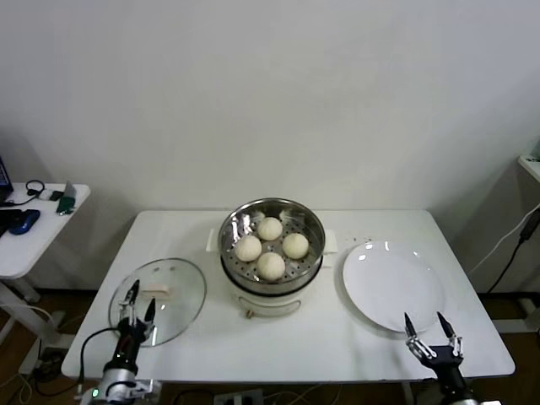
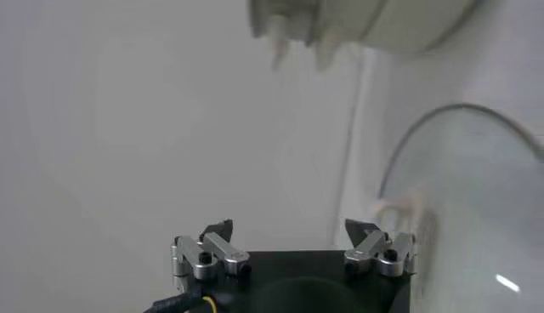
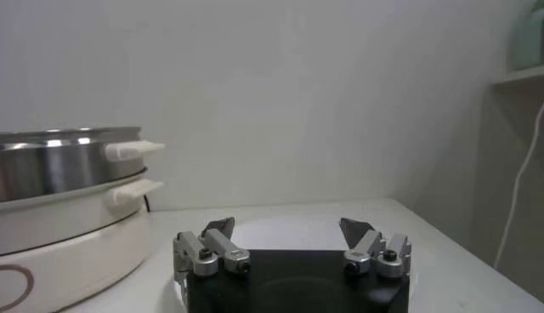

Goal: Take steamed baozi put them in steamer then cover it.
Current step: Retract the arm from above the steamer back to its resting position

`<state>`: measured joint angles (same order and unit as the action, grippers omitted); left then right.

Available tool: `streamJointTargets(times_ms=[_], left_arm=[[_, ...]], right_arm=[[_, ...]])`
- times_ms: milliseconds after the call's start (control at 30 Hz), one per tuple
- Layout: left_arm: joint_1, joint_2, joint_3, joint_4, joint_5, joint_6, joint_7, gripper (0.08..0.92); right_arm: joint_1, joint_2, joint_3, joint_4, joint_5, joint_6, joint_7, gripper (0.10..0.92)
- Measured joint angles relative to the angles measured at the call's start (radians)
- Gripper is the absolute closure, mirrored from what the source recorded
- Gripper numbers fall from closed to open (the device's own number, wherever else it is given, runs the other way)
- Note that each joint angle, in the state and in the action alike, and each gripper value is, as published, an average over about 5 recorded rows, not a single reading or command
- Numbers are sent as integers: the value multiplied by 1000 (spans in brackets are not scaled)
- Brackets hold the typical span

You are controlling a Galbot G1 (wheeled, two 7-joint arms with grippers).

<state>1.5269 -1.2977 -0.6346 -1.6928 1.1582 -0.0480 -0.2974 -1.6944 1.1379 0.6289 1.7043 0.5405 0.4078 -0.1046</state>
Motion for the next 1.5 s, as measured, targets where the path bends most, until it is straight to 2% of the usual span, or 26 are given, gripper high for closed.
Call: streamJointTargets(times_ms=[900, 1033, 1500], left_arm=[[-223, 10, 42, 248, 93, 87, 33, 183], [-238, 7, 42, 266, 94, 92, 28, 260], [-261, -18, 44, 306, 104, 98, 14, 667]], right_arm=[[-50, 44, 21, -6, -11, 48, 16, 203], [-47, 49, 20, -13, -15, 53, 17, 203], [-36, 71, 16, -27, -34, 51, 21, 203]])
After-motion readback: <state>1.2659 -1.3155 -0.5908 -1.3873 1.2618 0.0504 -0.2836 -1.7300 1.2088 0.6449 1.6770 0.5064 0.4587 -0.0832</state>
